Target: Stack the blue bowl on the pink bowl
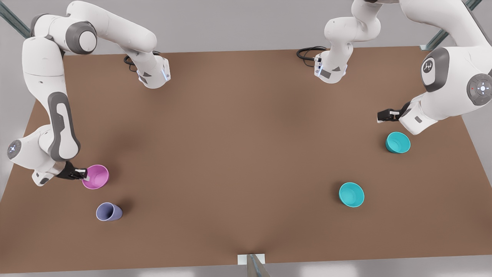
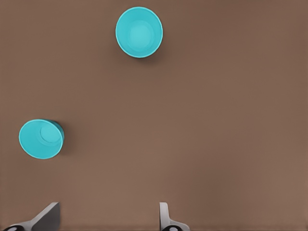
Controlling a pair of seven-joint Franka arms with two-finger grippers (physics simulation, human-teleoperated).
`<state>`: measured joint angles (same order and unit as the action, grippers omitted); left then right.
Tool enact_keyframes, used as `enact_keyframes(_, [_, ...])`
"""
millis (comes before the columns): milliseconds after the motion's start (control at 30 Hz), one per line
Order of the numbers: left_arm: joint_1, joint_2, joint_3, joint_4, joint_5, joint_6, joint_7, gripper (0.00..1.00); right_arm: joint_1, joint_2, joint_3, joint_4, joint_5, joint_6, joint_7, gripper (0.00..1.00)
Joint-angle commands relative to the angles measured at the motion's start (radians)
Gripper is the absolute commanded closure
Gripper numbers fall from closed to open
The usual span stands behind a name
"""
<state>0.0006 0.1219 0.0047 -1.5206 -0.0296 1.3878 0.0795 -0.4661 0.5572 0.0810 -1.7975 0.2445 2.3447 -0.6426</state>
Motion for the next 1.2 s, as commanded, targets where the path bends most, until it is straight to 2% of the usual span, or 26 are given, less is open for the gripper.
enact_keyframes(0, [-0.001,-0.001,0.000,0.000,0.000,-0.010,-0.001,0.00,0.004,-0.036,0.023,0.001,-0.004,-0.126,-0.042,0.79])
enact_keyframes(133, [-0.004,0.001,0.000,0.000,-0.003,-0.009,-0.003,0.00,0.177,-0.201,0.037,-0.017,-0.008,-0.246,0.188,0.79])
enact_keyframes(267, [-0.005,0.007,0.000,0.030,-0.001,-0.007,-0.001,0.00,0.500,-0.243,0.036,0.023,-0.083,-0.265,0.705,0.79])
enact_keyframes(300, [-0.007,0.007,0.000,0.030,0.000,-0.006,-0.001,0.00,0.596,-0.212,0.036,0.073,-0.162,-0.265,0.892,0.79])
enact_keyframes(400, [-0.005,0.001,0.000,0.034,-0.004,-0.010,-0.003,0.00,0.779,-0.083,0.034,0.225,-0.189,-0.254,1.205,0.79])
enact_keyframes(500, [-0.008,-0.002,-0.006,0.048,-0.003,-0.010,-0.003,0.00,0.862,0.116,0.034,0.461,-0.205,-0.248,1.360,0.79])
enact_keyframes(600, [-0.008,-0.001,-0.017,0.048,-0.004,-0.009,-0.003,0.00,0.926,0.285,0.033,0.609,-0.209,-0.159,1.445,0.79])
enact_keyframes(733, [-0.001,0.002,-0.014,0.050,-0.006,-0.009,-0.004,0.00,0.982,0.380,0.031,0.624,-0.209,-0.024,1.499,0.79])
enact_keyframes(900, [0.045,0.035,-0.005,0.046,-0.023,-0.036,-0.012,0.00,0.988,0.426,0.031,0.627,-0.209,0.041,1.491,0.79])
enact_keyframes(933, [0.041,0.036,-0.005,0.046,-0.021,-0.010,-0.012,0.00,0.988,0.426,0.033,0.627,-0.209,0.042,1.491,0.68])
enact_keyframes(967, [0.036,0.036,-0.002,0.046,-0.023,-0.004,-0.011,0.00,0.988,0.425,0.031,0.633,-0.209,0.042,1.492,0.00])
enact_keyframes(1067, [-0.010,0.044,0.078,0.046,-0.023,0.010,0.061,0.00,0.980,0.400,0.031,0.633,-0.205,0.036,1.491,0.00])
enact_keyframes(1133, [-0.002,0.074,0.241,-0.006,-0.024,0.083,0.413,0.00,0.942,0.330,0.031,0.630,-0.205,-0.047,1.486,0.00])
enact_keyframes(1167, [0.005,0.100,0.271,-0.053,-0.026,0.151,0.526,0.00,0.911,0.290,0.034,0.629,-0.203,-0.116,1.437,0.00])
